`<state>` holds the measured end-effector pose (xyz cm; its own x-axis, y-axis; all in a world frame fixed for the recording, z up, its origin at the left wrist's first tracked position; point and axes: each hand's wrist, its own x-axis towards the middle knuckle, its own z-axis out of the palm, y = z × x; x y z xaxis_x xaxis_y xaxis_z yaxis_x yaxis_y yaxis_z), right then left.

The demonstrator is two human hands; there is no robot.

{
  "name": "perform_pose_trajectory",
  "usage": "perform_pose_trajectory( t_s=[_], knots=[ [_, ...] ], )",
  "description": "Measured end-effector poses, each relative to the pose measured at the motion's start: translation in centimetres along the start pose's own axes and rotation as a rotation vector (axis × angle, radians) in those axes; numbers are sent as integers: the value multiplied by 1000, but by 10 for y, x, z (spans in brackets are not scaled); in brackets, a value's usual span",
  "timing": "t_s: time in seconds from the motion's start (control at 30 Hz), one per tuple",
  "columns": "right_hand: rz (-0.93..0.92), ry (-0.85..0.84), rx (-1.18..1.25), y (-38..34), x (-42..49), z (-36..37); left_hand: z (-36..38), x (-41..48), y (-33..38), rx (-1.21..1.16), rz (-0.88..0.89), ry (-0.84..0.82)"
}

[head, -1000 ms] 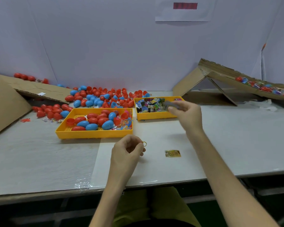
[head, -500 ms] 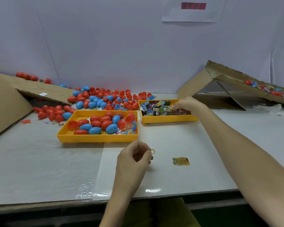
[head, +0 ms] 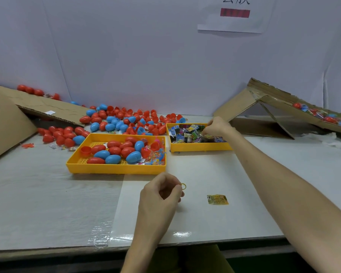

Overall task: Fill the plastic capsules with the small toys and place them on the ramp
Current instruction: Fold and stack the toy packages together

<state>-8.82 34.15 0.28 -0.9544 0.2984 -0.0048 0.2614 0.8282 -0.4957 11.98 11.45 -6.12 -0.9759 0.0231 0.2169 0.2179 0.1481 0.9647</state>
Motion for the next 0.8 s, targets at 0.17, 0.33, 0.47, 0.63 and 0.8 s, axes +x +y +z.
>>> perform_pose_trajectory(
  t_s=[0.17,0.33,0.47,0.63,0.8],
  knots=[
    [-257,284,22,-23,-13,11,0,0,0,4,-1,0],
    [-389,158,-189,-53,-30,36,0,0,0,-6,-11,15],
    [-335,180,-346,-63,-33,39,0,0,1,1,-13,14],
    [-331,162,-359,-55,-36,40,1,1,1,-3,-22,15],
    [-343,267,-121,-51,-39,32,-1,1,3,-46,-30,21]
  ],
)
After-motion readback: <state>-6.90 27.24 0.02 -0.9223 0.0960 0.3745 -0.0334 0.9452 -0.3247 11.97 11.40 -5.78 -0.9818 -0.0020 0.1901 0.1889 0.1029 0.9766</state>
